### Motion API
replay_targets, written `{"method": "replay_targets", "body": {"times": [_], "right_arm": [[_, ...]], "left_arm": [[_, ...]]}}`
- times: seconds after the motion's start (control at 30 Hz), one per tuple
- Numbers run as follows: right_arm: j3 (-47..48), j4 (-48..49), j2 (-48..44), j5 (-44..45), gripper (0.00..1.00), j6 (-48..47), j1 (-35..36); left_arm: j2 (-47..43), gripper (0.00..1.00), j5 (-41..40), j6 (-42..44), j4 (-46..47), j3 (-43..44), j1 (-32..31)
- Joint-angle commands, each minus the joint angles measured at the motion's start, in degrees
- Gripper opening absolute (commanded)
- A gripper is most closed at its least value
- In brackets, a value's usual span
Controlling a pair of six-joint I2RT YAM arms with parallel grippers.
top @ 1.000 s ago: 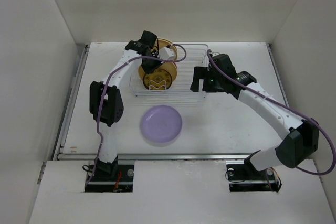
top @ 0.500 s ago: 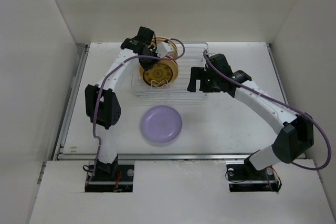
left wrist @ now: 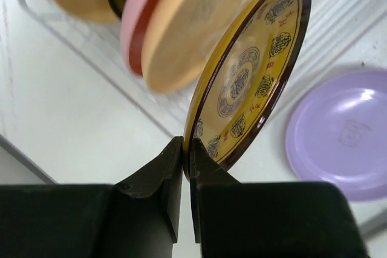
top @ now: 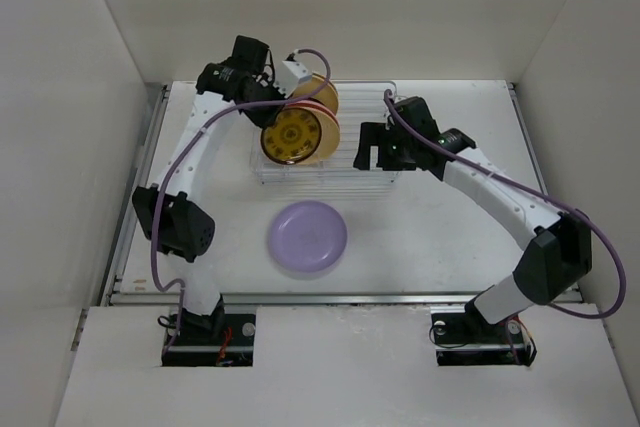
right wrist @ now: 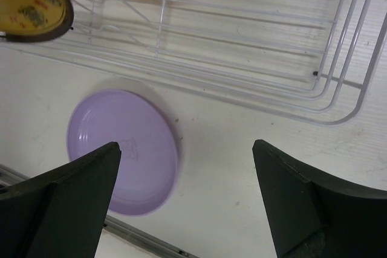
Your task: Unload the plates from the dish rack
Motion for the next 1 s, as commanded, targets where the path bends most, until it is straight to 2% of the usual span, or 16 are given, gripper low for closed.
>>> {"method": "replay_targets", "body": {"times": [0.0, 0.17, 0.23, 0.37, 0.5, 0.57, 0.7, 0.8, 0.97], "right_arm": [[4.6, 4.3, 0.8, -0.7, 0.95, -1.1, 0.2], [14.3, 4.3, 8.3, 1.6, 0.85, -5.8, 0.2], [19.4, 4.3, 11.1, 4.2, 0.77, -9.3, 1.0], [28.4, 4.3, 18.3, 5.3, 0.66, -15.9, 3.1], [32.2, 8.8, 22.5, 6.6, 0.62, -19.0, 3.6], [32.8, 10.8, 23.3, 7.3, 0.62, -19.5, 3.6], [35.0, 15.1, 26.1, 6.2, 0.59, -22.0, 4.7], [36.2, 15.1, 29.1, 5.6, 0.58, -23.7, 4.7], [36.8, 16.3, 31.5, 3.4, 0.49, -25.0, 5.2]], "left_arm": [[-8.8, 0.0, 0.5, -5.4, -6.2, -2.6, 3.2], [-12.4, 0.0, -1.0, -6.6, -16.8, -6.8, 10.9], [-13.7, 0.0, -3.9, -4.3, -20.6, -9.0, 12.4], [-15.6, 0.0, -5.5, -1.3, -26.6, -20.8, 13.4], [-15.6, 0.0, -9.0, -2.2, -24.6, -35.9, 15.4], [-14.2, 0.0, -10.7, -3.5, -20.1, -39.0, 17.4], [-7.2, 0.0, -8.2, -4.7, -16.4, -40.4, 21.9], [-3.9, 0.0, -7.1, -4.7, -13.9, -40.4, 22.5], [1.2, 0.0, -5.8, -4.0, -11.3, -39.9, 23.9]]}}
